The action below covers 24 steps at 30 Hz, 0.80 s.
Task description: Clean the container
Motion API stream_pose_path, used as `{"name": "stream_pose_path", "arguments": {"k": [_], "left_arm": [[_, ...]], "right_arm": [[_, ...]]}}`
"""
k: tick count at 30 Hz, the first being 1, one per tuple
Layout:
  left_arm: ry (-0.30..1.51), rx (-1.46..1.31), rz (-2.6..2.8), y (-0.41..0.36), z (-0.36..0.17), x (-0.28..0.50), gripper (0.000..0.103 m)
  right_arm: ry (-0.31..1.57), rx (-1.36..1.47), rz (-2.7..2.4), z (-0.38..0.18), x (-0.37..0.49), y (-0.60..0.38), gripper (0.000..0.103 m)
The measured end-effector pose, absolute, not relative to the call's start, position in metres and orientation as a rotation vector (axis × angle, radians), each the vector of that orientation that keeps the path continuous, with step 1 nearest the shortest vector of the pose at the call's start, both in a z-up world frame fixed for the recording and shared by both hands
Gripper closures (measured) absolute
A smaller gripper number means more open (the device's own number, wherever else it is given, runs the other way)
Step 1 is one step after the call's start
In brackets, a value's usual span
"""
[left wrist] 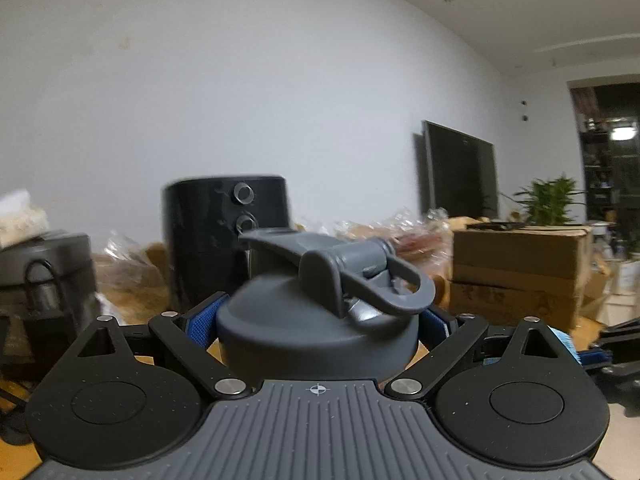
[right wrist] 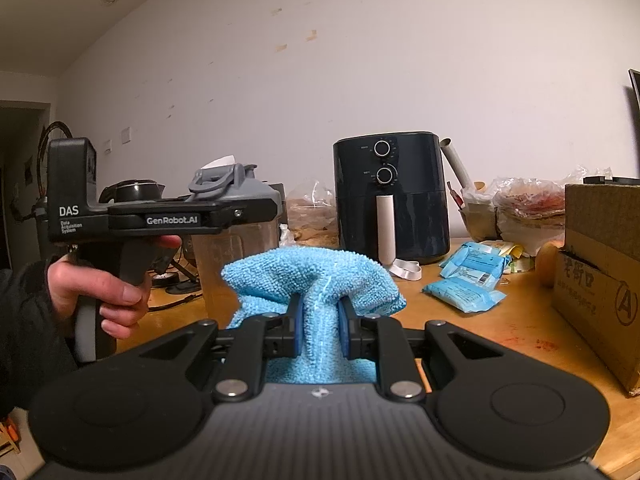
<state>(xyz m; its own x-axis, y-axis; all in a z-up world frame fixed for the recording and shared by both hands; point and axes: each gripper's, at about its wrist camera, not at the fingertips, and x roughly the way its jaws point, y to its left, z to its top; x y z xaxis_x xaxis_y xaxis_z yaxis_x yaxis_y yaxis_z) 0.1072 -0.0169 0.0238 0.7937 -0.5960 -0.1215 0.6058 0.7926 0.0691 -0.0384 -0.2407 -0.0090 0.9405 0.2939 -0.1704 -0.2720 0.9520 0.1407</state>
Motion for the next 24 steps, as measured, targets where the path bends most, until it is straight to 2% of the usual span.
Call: {"name": "stream_pose_path", "arguments": {"k": [3,8,14,16,18,24], "left_arm": [[0.122,0.106,-0.687,-0.013,0.016,0.113,0.008],[0.121,0.131,-0.68,-0.018,0.009,0.105,0.019],[0.147,0.079,-0.673,-0.012,0.008,0.11,0.019],[0.138,0.062,-0.678,-0.008,0.007,0.111,0.017],[0.129,0.065,-0.664,-0.008,0.008,0.11,0.006],[0.092,0.094,-0.651,-0.014,0.01,0.104,0.004]], "right_arm": [[0.191,0.115,0.292,-0.01,-0.037,-0.239,0.09],[0.195,0.106,0.299,-0.011,-0.035,-0.236,0.09],[0.198,0.106,0.302,-0.012,-0.036,-0.234,0.09],[0.198,0.107,0.301,-0.011,-0.036,-0.235,0.09],[0.199,0.109,0.3,-0.011,-0.036,-0.236,0.09],[0.198,0.11,0.301,-0.011,-0.037,-0.236,0.088]]}}
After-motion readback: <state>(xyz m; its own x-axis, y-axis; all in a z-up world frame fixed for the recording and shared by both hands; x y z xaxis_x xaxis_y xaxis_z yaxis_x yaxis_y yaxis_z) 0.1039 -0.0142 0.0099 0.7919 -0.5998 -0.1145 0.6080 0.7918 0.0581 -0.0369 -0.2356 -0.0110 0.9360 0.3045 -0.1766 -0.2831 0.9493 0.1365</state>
